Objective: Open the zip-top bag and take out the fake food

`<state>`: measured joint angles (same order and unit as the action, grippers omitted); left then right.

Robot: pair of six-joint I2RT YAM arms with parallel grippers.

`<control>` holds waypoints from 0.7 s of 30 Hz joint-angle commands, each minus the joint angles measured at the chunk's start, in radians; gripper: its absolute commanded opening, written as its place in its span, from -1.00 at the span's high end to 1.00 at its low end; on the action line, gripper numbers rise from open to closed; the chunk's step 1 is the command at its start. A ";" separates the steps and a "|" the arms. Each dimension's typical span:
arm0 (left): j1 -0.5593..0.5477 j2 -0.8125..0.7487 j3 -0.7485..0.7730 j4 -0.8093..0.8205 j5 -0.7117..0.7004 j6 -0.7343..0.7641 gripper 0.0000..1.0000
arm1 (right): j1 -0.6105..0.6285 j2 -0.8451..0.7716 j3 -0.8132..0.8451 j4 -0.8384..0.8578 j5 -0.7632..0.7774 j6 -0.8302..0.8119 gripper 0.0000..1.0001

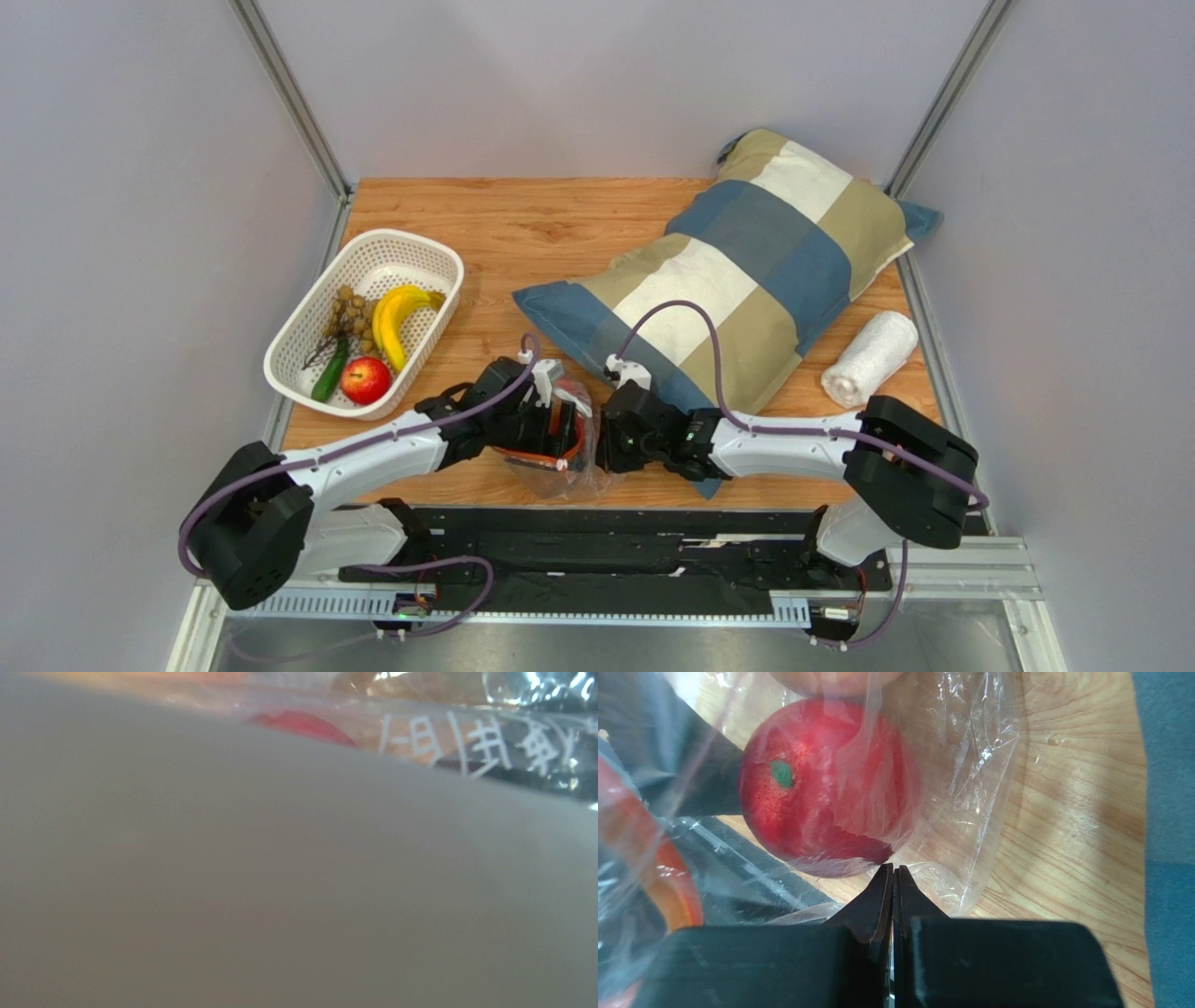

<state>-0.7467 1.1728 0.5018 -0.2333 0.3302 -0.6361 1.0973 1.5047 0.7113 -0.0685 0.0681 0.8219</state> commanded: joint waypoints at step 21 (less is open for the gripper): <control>-0.005 -0.144 -0.071 0.163 -0.181 -0.004 -0.69 | -0.037 0.078 0.175 -0.019 0.073 -0.164 0.99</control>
<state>-0.7467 0.9802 0.4175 -0.1856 0.1623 -0.6521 1.0630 1.5536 0.8848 -0.1726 0.1841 0.6563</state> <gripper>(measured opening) 0.841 0.009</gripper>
